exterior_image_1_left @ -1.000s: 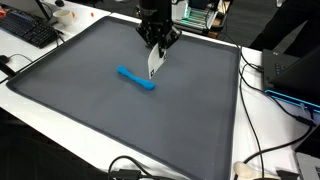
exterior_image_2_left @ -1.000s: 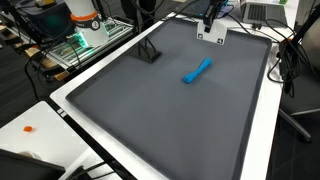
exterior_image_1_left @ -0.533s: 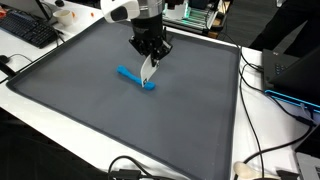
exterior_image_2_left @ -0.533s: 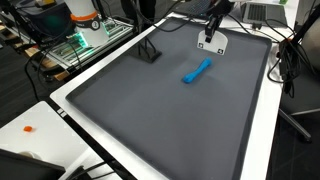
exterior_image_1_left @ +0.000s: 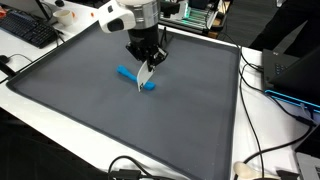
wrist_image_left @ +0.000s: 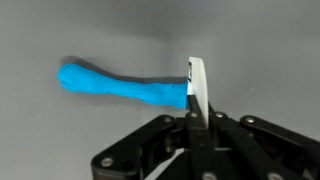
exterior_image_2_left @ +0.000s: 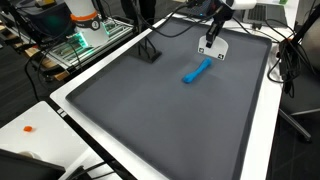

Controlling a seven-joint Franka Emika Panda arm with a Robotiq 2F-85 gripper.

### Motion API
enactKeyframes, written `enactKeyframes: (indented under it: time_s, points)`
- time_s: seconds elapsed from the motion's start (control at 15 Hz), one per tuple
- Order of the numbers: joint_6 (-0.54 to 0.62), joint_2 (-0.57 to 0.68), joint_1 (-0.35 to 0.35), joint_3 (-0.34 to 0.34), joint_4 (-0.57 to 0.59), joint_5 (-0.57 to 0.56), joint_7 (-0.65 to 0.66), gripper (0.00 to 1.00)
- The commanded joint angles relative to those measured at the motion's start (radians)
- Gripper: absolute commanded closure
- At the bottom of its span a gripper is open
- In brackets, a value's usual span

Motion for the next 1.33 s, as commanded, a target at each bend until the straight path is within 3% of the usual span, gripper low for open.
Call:
enactKeyframes:
  time_s: [0.0, 1.27]
  points:
    - [0.008, 0.031, 0.019, -0.022, 0.023, -0.032, 0.008, 0.99]
    - [0.057, 0.103, 0.048, -0.044, 0.042, -0.089, 0.014, 0.99]
